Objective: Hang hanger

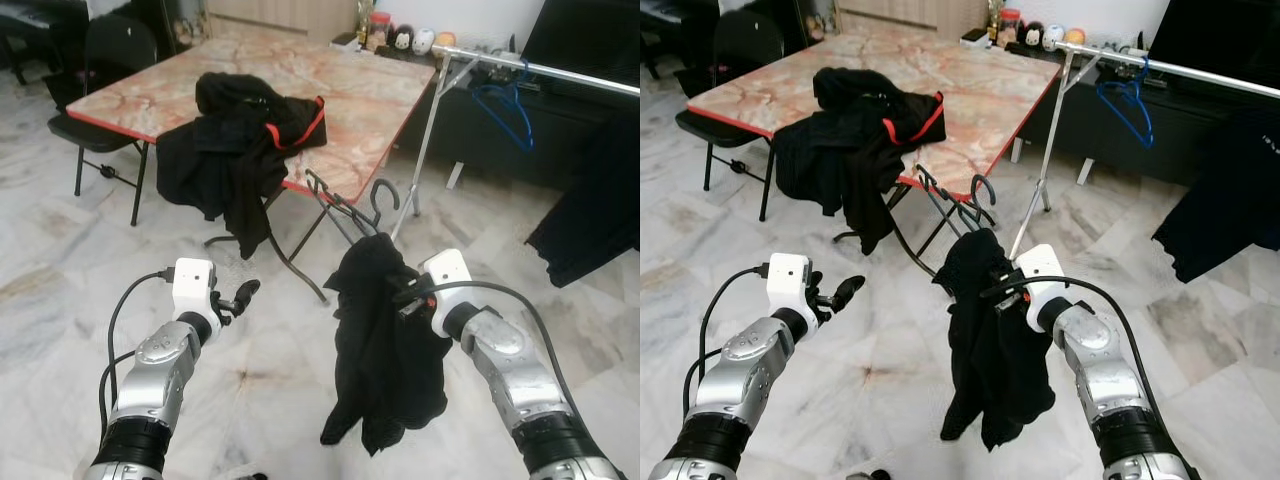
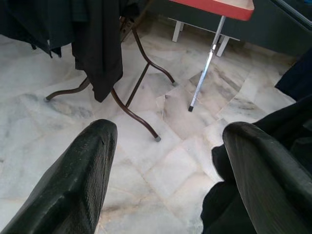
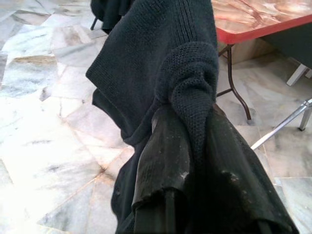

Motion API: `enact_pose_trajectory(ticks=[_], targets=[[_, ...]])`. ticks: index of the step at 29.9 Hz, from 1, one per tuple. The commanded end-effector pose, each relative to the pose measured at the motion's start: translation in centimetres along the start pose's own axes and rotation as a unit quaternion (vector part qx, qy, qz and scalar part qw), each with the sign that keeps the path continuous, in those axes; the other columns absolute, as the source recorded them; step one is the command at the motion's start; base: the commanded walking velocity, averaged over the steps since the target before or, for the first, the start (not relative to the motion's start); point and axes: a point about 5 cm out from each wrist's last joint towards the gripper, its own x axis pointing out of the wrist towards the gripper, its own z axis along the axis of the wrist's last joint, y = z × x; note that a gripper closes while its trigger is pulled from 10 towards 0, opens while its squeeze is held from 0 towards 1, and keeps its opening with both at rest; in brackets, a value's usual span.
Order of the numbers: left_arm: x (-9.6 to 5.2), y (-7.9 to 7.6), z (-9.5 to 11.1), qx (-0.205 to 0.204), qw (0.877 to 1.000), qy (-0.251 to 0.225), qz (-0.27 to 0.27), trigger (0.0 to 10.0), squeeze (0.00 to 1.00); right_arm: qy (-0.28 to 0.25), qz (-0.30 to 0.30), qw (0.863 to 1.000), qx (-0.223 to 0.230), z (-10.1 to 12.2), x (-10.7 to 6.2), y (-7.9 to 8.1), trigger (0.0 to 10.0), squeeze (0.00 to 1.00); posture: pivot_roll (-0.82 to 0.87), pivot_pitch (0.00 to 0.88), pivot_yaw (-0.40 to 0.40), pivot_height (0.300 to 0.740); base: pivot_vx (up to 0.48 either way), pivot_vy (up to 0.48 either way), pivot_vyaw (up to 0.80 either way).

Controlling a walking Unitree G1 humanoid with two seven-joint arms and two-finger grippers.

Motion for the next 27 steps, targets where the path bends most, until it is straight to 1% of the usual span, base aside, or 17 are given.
enact_pose_trajectory(ticks=[1, 7, 14, 17, 21, 22, 23, 27], targets=[[0.08, -0.32, 0.29, 0.006, 1.0, -0.004, -0.008, 10.0, 0.0, -0.017, -0.001, 1.0, -0.005, 1.08, 0.32, -0.27, 10.0, 0.0, -0.12, 0.0, -0.028, 0.74, -0.24, 0.0, 0.0], [0.14, -0.3, 0.36, 0.008, 1.0, -0.004, -0.008, 10.0, 0.0, -0.027, -0.006, 1.0, 0.006, 1.41, 0.4, -0.38, 10.0, 0.0, -0.12, 0.0, -0.026, 0.74, -0.04, 0.0, 0.0], [0.24, -0.14, 0.43, 0.005, 1.0, 0.0, 0.001, 10.0, 0.0, -0.024, 0.003, 1.0, -0.019, 1.47, 0.41, -0.25, 10.0, 0.0, -0.12, 0.0, -0.024, 0.74, 0.0, 0.0, 0.0], [0.2, -0.17, 0.48, 0.012, 1.0, 0.0, -0.003, 10.0, 0.0, -0.021, 0.008, 0.999, -0.03, 1.45, 0.35, -0.21, 10.0, 0.0, -0.13, 0.0, -0.024, 0.74, 0.0, 0.0, 0.75], [0.11, -0.07, 0.37, 0.013, 1.0, 0.003, -0.004, 10.0, 0.0, -0.02, 0.019, 0.999, -0.024, 1.42, 0.29, -0.19, 10.0, 0.0, -0.13, 0.0, -0.024, 0.74, 0.0, 0.0, 0.8], [0.1, -0.09, 0.29, 0.015, 1.0, 0.005, -0.008, 10.0, 0.0, -0.02, 0.027, 0.999, -0.027, 1.45, 0.26, -0.12, 10.0, 0.0, -0.12, 0.0, -0.025, 0.74, 0.0, 0.0, 0.8], [0.07, -0.19, 0.11, 0.028, 0.999, 0.014, -0.02, 10.0, 0.0, -0.018, 0.039, 0.999, -0.032, 1.48, 0.22, -0.01, 10.0, 0.0, -0.12, 0.0, -0.025, 0.74, 0.0, 0.0, 0.76], [0.02, -0.36, -0.11, 0.033, 0.999, 0.022, -0.034, 10.0, 0.0, -0.013, 0.045, 0.998, -0.037, 1.4, 0.2, -0.03, 10.0, 0.0, -0.12, 0.0, -0.025, 0.74, 0.0, 0.0, 0.76]])
